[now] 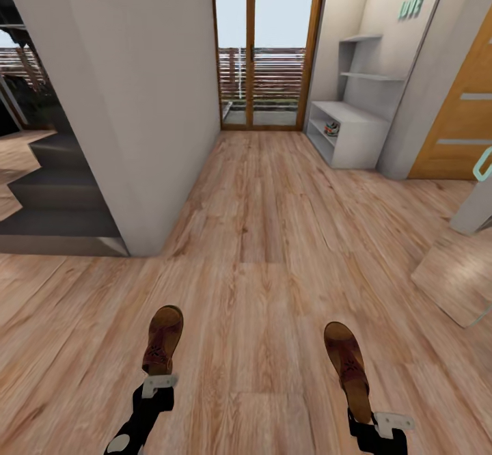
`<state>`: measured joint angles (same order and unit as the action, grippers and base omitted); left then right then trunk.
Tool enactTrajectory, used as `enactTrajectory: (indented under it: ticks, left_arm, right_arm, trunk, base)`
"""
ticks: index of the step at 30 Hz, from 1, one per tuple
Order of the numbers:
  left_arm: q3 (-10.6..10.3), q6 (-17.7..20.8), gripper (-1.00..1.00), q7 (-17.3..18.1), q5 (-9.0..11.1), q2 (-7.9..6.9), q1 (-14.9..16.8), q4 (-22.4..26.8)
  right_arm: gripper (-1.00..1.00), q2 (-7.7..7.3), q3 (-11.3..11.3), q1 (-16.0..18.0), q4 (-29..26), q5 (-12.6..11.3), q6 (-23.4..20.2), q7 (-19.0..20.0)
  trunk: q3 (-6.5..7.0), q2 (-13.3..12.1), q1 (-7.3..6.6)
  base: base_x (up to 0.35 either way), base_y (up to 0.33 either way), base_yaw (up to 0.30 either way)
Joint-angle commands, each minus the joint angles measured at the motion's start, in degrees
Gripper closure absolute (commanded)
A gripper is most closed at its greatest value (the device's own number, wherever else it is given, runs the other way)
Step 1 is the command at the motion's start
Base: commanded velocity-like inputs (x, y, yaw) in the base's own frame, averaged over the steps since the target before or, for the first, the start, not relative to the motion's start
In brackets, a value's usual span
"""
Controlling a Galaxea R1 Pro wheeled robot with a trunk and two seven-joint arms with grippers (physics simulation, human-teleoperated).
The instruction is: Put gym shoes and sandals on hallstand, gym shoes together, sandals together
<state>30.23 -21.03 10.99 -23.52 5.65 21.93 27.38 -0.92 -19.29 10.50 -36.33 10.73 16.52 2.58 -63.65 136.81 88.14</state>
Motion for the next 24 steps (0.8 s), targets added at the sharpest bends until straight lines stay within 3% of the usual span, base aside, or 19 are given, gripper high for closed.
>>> enactTrajectory:
  ticks: [1, 24]
  left_arm:
    - [0.48, -0.16, 1.00, 0.44, -0.30, 0.07, 0.05, 0.04]
    - [0.53, -0.15, 1.00, 0.44, -0.30, 0.07, 0.05, 0.04]
  right_arm:
    - [1.00, 0.04, -0.32, 0.05, 0.03, 0.35, 0.18, 0.21]
    - [1.00, 0.04, -0.31, 0.05, 0.03, 0.35, 0.18, 0.16]
  trunk:
    - [0.03, 0.01, 0.02]
    - [0.76, 0.01, 0.02]
  base:
    - [0.339, -0.073, 0.000]
    - [0.339, -0.027, 0.000]
